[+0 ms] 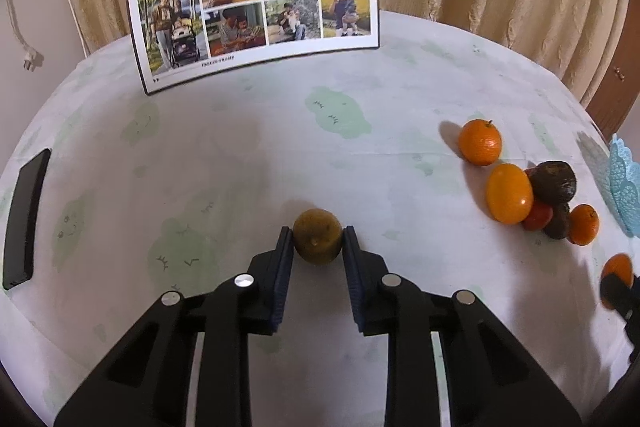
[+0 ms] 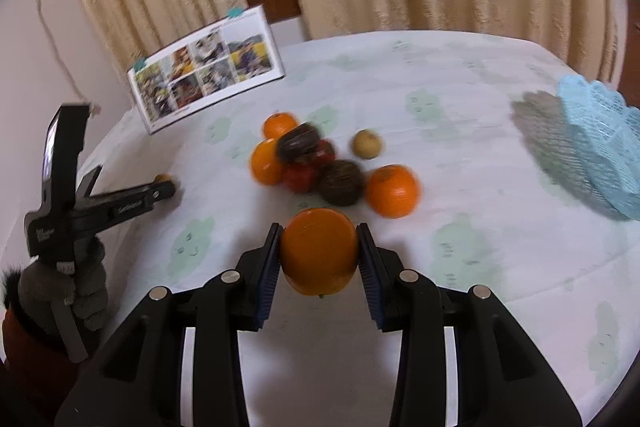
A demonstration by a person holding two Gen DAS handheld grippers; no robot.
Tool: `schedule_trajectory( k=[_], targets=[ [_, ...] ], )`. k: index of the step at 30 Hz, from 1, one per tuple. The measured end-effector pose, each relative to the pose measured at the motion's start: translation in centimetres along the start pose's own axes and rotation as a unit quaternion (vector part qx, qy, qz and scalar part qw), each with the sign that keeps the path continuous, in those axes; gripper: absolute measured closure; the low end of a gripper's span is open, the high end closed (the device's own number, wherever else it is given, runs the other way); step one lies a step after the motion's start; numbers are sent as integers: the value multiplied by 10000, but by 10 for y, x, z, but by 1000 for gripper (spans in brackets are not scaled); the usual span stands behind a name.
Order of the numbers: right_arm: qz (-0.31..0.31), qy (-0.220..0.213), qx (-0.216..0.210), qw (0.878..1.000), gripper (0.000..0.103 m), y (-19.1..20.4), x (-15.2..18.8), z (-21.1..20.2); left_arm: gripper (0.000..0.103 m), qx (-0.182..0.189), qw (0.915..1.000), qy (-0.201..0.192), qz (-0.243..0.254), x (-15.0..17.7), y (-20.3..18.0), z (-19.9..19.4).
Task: Organize fruits
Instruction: 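Carry both fruits to the blue basket and open both tools to drop them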
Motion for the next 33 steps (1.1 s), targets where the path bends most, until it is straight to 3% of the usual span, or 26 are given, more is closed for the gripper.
schedule_trajectory(
  k=[10,19,26,30,33],
  targets=[
    [513,-648,646,9945,65,-69,-24,-41,78,263,9982,-430,314,-16,-43,-37],
    [982,-1157,1582,9757,65,-160,-41,-78,78,510,9950,-627,592,-27,-90,-57],
    [1273,-1177,2107,9621,64,-213,-40,-81,77,769,9907,-711,867,-33,-134,-66],
    [1391,-1325,2199,9564,50,-229,-37,-88,77,947,9871,-724,1066,-35,-164,-69],
    [1400,-1476,2253,9528,47,-234,-34,-98,78,1078,9837,-749,1225,-36,-187,-73]
  ],
)
Point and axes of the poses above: each gripper's, at about its wrist camera, not at the fingertips, and z roughly the way its jaws point, y to its left, x to its underside, the point moved 2 cm from there along z, roughly the way its jaws point, and after that the axes turned 9 degrees about -y, right-handed, at the moved point
